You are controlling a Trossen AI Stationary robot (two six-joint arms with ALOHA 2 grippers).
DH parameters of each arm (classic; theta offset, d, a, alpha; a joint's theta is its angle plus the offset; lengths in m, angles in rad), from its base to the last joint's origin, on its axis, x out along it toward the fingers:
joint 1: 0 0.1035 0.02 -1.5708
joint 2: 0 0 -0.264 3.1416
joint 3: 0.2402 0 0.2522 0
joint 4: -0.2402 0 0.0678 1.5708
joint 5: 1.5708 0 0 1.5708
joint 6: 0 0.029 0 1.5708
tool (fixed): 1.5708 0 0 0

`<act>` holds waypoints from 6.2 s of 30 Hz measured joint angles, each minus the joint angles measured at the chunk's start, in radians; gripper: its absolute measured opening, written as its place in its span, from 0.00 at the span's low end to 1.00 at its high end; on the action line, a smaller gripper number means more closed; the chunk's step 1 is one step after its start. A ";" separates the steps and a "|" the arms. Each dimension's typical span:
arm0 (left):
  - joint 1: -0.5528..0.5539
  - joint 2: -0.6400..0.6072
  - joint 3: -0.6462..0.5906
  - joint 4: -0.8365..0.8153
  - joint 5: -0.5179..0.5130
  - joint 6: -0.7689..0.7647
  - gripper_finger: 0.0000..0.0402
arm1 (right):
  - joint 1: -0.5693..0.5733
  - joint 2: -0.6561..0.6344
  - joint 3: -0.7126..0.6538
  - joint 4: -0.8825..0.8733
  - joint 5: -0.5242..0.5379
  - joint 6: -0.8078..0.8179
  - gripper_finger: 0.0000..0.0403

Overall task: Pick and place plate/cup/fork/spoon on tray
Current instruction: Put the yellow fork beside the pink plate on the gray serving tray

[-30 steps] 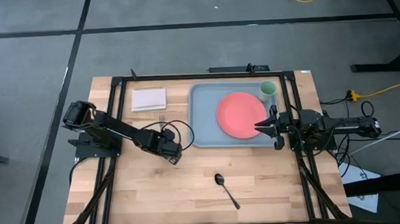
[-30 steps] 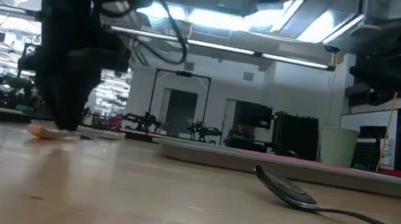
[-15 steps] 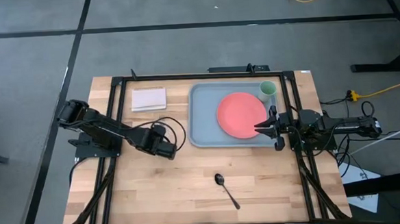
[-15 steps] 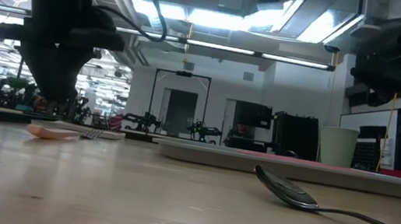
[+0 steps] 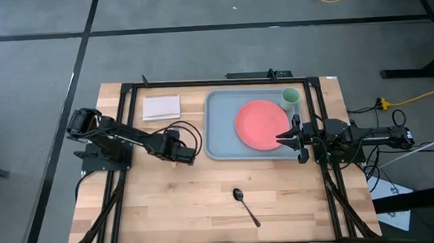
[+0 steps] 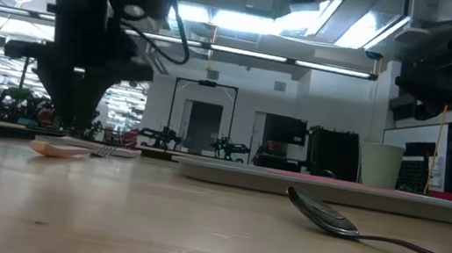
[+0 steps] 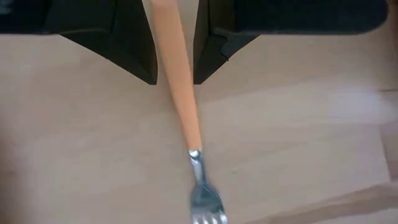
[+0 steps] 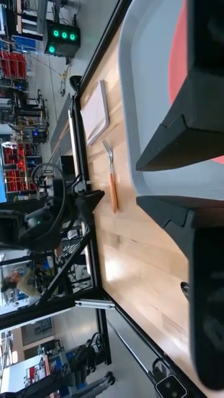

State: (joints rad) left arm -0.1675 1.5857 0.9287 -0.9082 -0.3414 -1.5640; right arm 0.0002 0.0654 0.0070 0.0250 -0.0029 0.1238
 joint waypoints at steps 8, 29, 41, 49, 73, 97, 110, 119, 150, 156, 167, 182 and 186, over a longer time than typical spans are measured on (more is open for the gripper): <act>0.068 0.026 -0.026 0.029 0.018 0.054 0.24 | 0.000 0.000 0.000 0.000 -0.001 -0.001 0.20; 0.110 0.020 -0.169 0.245 0.111 0.135 0.23 | 0.000 0.000 0.000 0.000 -0.001 -0.001 0.20; 0.081 0.021 -0.164 0.248 0.048 0.156 0.09 | 0.000 0.000 0.000 0.000 -0.001 0.002 0.20; 0.076 0.025 -0.032 0.173 0.035 0.187 0.09 | 0.000 0.000 0.000 0.000 -0.001 0.000 0.20; 0.216 0.210 0.235 0.553 0.002 0.245 0.09 | 0.000 0.000 0.000 0.000 -0.019 0.005 0.20; 0.273 0.397 0.296 0.710 0.035 0.270 0.09 | 0.000 0.001 0.000 -0.002 -0.018 0.003 0.20; 0.347 0.392 0.362 0.559 0.071 0.344 0.11 | 0.001 0.006 0.000 0.000 -0.025 0.002 0.20; 0.341 0.392 0.362 0.549 0.033 0.344 0.21 | 0.001 0.006 0.000 0.000 -0.025 0.002 0.20; 0.435 0.418 0.478 0.625 0.106 0.704 0.21 | 0.001 0.006 0.000 0.001 -0.025 0.060 0.20; 0.508 0.477 0.478 0.772 0.252 0.702 0.21 | 0.001 0.006 0.000 0.001 -0.025 0.057 0.20; 0.510 0.508 0.477 0.653 0.224 0.653 0.21 | 0.001 0.006 0.000 0.001 -0.025 0.056 0.20; 0.514 0.508 0.478 0.593 0.184 0.651 0.21 | 0.001 0.006 0.000 0.001 -0.025 0.058 0.20; 0.514 0.506 0.478 0.580 0.165 0.651 0.21 | 0.001 0.006 0.000 0.001 -0.026 0.058 0.20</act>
State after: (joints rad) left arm 0.3466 2.0918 1.4067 -0.3286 -0.1762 -0.9134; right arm 0.0013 0.0715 0.0071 0.0259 -0.0288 0.1818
